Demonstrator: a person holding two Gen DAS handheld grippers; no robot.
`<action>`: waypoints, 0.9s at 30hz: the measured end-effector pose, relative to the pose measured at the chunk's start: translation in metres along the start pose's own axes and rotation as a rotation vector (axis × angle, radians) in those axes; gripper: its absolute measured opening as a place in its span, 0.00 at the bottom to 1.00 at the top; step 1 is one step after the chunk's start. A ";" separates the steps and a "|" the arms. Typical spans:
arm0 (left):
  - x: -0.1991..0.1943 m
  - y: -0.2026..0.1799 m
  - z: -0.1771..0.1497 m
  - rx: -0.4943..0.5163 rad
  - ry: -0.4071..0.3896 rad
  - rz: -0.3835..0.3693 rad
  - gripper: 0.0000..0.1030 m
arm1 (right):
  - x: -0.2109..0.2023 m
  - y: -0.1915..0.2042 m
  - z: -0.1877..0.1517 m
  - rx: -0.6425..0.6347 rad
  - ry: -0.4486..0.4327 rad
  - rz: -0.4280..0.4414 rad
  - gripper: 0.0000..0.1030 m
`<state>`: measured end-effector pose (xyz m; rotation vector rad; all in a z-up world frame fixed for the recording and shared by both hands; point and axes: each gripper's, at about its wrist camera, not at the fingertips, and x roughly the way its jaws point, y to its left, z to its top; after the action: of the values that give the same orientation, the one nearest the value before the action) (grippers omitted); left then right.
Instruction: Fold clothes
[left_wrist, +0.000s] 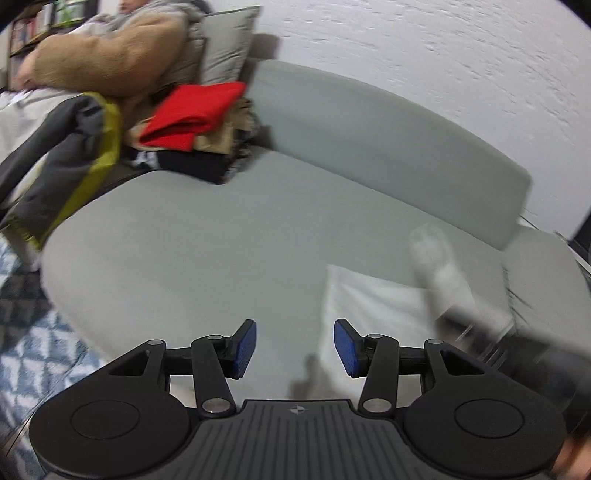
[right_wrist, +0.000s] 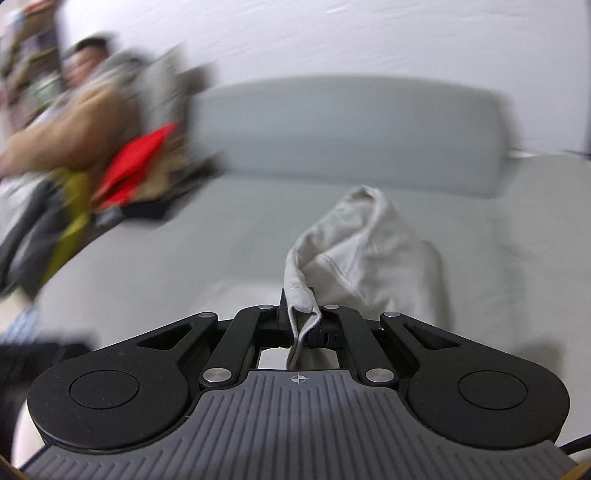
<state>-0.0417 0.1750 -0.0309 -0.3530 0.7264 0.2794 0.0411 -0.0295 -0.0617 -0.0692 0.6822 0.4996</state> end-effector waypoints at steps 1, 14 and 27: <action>0.003 0.005 -0.001 -0.018 0.014 0.004 0.44 | 0.018 0.008 -0.007 -0.032 0.050 0.028 0.04; 0.020 0.023 -0.002 -0.091 0.059 -0.027 0.44 | 0.020 0.018 -0.020 0.142 0.130 0.116 0.04; 0.019 0.032 -0.003 -0.119 0.044 0.009 0.43 | 0.024 0.057 -0.048 -0.035 0.182 0.209 0.04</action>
<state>-0.0413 0.2049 -0.0532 -0.4701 0.7562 0.3252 0.0023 0.0198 -0.1083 -0.0778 0.8644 0.7118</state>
